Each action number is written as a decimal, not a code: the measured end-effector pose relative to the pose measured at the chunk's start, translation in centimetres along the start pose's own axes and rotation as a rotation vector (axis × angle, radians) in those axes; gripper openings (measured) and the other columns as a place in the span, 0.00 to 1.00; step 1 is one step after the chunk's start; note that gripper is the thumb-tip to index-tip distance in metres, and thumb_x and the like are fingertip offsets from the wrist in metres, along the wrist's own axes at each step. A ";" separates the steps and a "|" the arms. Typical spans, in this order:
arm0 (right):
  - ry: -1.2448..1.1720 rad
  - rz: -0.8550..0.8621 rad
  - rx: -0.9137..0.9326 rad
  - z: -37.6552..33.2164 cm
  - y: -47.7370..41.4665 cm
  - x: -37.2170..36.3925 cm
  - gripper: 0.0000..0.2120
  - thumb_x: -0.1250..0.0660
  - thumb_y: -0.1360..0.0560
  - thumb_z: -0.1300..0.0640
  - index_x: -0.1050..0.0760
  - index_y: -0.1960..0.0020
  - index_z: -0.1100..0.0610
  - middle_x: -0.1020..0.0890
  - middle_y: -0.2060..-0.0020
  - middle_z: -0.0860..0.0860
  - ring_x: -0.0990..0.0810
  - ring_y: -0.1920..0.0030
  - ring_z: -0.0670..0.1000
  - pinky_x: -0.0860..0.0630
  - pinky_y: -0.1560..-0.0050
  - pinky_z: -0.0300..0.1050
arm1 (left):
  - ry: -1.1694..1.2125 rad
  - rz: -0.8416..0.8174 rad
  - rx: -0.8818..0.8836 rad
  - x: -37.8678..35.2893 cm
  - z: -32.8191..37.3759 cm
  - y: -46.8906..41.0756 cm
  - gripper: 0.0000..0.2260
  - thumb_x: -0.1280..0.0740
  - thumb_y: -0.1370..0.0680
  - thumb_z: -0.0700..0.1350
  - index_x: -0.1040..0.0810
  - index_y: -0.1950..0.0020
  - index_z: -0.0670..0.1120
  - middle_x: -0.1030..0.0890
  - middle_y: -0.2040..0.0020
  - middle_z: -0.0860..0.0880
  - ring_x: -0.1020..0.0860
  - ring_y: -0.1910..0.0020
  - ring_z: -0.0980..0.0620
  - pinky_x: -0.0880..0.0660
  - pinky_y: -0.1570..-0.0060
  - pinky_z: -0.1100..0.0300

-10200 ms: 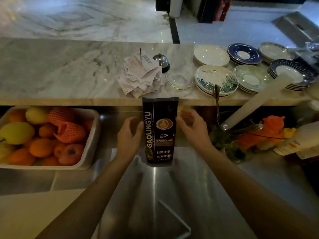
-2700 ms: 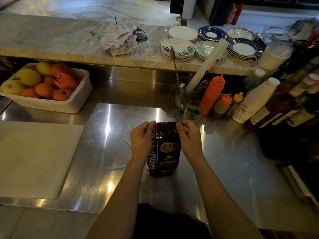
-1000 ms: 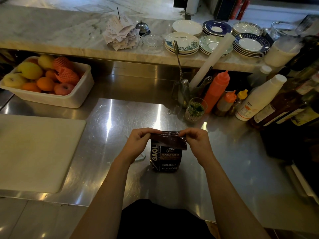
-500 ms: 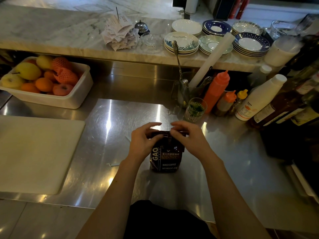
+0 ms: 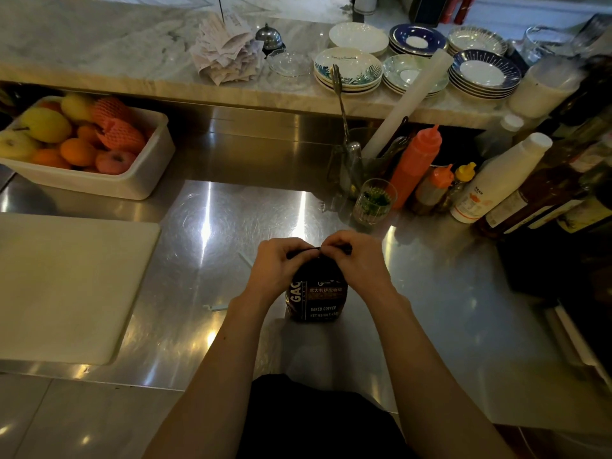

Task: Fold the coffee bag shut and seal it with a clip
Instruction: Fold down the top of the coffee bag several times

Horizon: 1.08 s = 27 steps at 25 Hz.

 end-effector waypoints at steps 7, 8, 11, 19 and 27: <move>-0.001 0.021 0.004 0.8 0.4 1.4 0.02 0.28 0.28 0.61 0.17 0.57 0.57 0.16 0.63 0.49 0.20 0.62 0.40 0.26 0.59 0.27 | -0.150 -0.190 -0.074 0.2 0.5 -0.5 0.08 0.34 0.21 0.41 0.16 0.48 0.45 0.14 0.55 0.50 0.18 0.56 0.58 0.23 0.55 0.69; -0.003 0.003 0.022 0.8 0.4 1.5 0.04 0.29 0.28 0.63 0.16 0.57 0.58 0.16 0.62 0.50 0.20 0.62 0.39 0.27 0.58 0.26 | -0.175 -0.204 -0.085 0.3 0.6 -0.5 0.08 0.35 0.20 0.41 0.16 0.48 0.45 0.15 0.56 0.51 0.18 0.57 0.59 0.24 0.55 0.71; -0.004 0.054 0.004 1.1 0.4 1.9 0.04 0.30 0.27 0.63 0.16 0.56 0.58 0.17 0.62 0.48 0.20 0.61 0.40 0.27 0.57 0.25 | -0.235 -0.237 -0.092 0.3 0.9 -0.7 0.09 0.37 0.20 0.41 0.17 0.47 0.45 0.15 0.55 0.51 0.20 0.57 0.59 0.25 0.55 0.70; -0.081 0.226 -0.012 1.3 1.0 2.0 0.00 0.26 0.30 0.59 0.16 0.59 0.55 0.16 0.66 0.47 0.18 0.63 0.44 0.21 0.58 0.34 | -0.079 -0.100 0.045 1.7 -1.0 -0.1 0.05 0.28 0.25 0.43 0.15 0.51 0.45 0.15 0.60 0.55 0.18 0.59 0.64 0.25 0.57 0.72; -0.237 -0.043 -0.101 3.9 1.5 0.9 0.08 0.28 0.29 0.64 0.19 0.52 0.55 0.15 0.59 0.48 0.16 0.56 0.45 0.19 0.50 0.44 | 0.063 -0.058 0.147 0.2 -3.2 0.9 0.03 0.27 0.26 0.39 0.16 0.55 0.46 0.14 0.61 0.50 0.16 0.61 0.57 0.22 0.58 0.67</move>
Point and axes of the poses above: each hand's wrist, its own y-axis away from the middle knuckle, its own x-axis out of the back of the hand, z = x × y, the point moved 6 cm from there along -y, towards the middle knuckle
